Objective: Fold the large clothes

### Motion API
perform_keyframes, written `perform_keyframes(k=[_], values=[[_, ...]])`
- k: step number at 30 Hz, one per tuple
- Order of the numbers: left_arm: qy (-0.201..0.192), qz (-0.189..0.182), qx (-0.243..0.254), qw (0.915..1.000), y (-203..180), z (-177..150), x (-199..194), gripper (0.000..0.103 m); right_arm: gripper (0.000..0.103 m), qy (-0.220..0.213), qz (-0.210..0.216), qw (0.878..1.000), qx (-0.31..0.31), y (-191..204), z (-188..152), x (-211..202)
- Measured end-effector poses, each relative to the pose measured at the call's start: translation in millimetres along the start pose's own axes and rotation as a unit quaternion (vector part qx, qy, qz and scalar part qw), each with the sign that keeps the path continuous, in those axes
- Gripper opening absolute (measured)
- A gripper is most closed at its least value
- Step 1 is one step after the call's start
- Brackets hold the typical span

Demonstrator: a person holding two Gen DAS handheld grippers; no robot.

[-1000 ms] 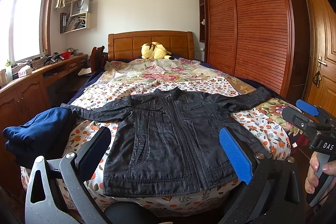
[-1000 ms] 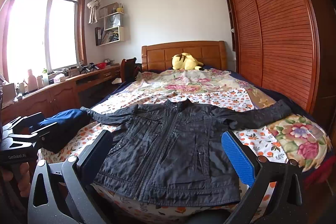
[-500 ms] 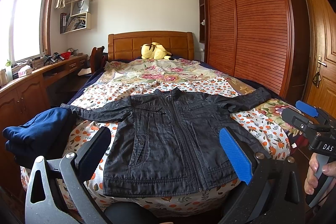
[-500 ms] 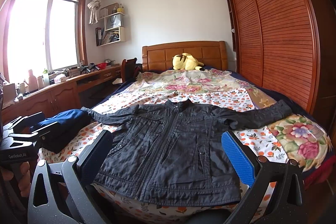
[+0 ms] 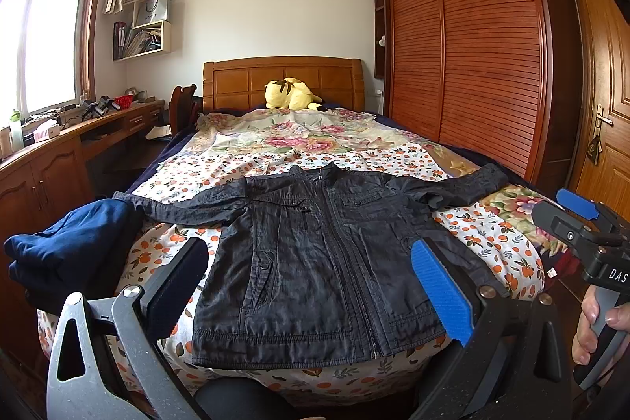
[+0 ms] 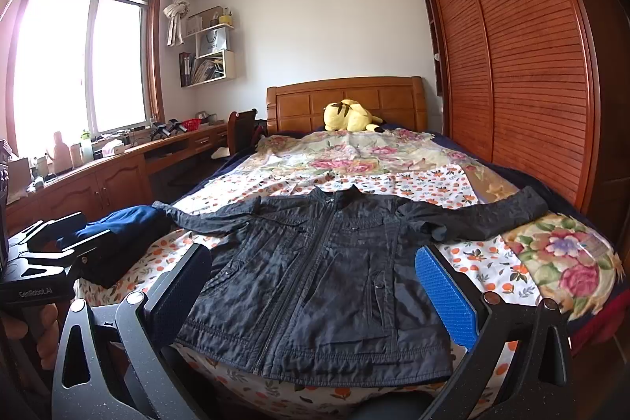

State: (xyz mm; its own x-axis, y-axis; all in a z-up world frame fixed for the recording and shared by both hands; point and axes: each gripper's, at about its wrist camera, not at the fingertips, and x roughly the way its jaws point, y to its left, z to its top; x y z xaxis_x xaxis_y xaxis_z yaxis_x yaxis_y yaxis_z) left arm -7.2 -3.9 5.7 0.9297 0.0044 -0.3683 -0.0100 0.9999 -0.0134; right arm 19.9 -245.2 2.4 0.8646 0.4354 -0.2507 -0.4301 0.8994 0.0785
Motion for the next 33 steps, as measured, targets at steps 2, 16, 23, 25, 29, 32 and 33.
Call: perform_keyframes(k=[2,16,23,25,29,32,33], values=[[0.000,0.000,0.000,1.0000,0.1,-0.1,0.1,0.103,0.103,0.000,0.000,1.000,0.000,-0.2,-0.1,-0.1],[0.000,0.000,0.000,1.0000,0.0,-0.7,0.2,0.103,0.103,0.000,0.001,1.000,0.001,0.2,-0.2,-0.4],[0.000,0.000,0.000,1.0000,0.2,-0.5,0.3,0.103,0.103,-0.002,0.001,1.000,0.001,1.1,-1.8,-0.5],[0.000,0.000,-0.001,1.0000,0.1,-0.4,-0.1,0.103,0.103,-0.002,0.001,1.000,0.001,1.2,-1.9,-0.5],[0.000,0.000,-0.001,1.0000,0.0,-1.2,0.9,0.103,0.103,-0.002,0.001,1.000,0.001,1.1,-1.7,-0.6],[0.001,0.000,-0.001,1.0000,-0.2,-1.3,1.0,0.103,0.103,-0.002,0.001,1.000,0.001,0.7,-1.7,-0.4],[0.001,-0.001,-0.001,1.0000,-0.6,-1.6,0.8,0.103,0.103,-0.002,0.001,1.000,0.001,1.1,-1.9,0.0]])
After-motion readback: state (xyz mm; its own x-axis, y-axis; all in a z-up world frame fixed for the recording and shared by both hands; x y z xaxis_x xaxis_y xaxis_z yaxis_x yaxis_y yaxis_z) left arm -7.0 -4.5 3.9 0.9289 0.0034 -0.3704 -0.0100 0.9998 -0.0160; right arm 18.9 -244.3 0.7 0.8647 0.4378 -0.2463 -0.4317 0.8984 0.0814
